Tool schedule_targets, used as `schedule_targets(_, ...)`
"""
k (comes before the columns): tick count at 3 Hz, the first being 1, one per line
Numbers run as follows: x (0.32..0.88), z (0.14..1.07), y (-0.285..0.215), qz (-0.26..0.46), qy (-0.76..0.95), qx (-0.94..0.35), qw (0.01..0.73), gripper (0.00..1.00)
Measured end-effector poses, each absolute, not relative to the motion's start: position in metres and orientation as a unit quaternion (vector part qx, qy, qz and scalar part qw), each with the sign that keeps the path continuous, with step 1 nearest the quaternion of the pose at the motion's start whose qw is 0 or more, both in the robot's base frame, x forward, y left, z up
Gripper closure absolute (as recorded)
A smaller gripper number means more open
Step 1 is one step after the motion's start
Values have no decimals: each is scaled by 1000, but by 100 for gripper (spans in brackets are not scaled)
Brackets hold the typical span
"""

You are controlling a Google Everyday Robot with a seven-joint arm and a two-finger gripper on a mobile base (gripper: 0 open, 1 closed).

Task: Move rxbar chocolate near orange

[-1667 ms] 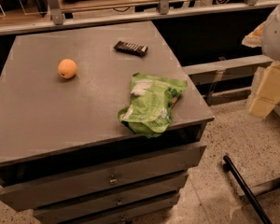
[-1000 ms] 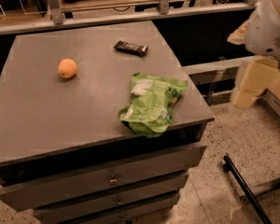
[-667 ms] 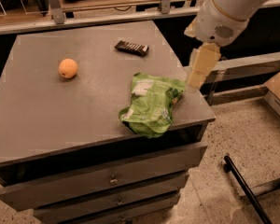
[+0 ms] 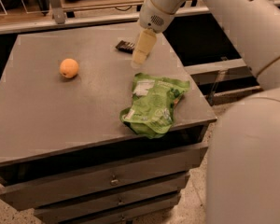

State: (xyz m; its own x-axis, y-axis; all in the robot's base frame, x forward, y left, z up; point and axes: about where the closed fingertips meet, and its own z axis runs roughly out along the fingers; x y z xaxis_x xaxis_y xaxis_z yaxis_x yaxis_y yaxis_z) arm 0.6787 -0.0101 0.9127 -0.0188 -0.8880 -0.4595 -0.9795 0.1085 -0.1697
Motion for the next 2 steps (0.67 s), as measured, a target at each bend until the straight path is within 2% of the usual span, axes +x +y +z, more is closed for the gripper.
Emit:
schedule_targets(1, 726, 900, 19, 108, 728, -635, 234, 0)
schedule_targets(2, 742, 920, 20, 102, 727, -626, 263, 0)
